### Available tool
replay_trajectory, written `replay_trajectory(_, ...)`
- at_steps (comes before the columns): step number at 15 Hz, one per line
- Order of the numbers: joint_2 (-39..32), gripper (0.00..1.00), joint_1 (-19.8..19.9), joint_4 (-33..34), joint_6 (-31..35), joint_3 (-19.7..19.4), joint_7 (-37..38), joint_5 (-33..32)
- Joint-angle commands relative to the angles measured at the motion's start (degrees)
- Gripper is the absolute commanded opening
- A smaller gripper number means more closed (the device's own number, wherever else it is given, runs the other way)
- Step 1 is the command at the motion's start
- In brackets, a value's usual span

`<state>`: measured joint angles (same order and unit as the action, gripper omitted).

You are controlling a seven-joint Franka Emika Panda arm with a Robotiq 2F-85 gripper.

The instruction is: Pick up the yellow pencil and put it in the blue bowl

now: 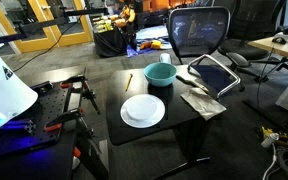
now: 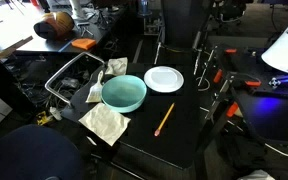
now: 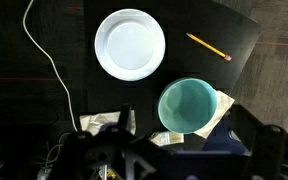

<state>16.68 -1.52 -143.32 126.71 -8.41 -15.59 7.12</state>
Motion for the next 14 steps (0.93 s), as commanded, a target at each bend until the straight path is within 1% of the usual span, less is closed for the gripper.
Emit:
replay_trajectory(1,-0.03,1.0,0.87,0.08,-0.13,0.87,-0.2,0.29)
replay_trajectory(6,-0.03,1.0,0.88,0.08,-0.13,0.87,-0.2,0.29)
replay_trajectory(11,0.67,1.0,-0.32,-2.4,2.96,4.87,0.26,-4.83)
replay_trajectory(14,1.01,1.0,-1.95,-5.7,7.48,8.44,0.79,-7.39)
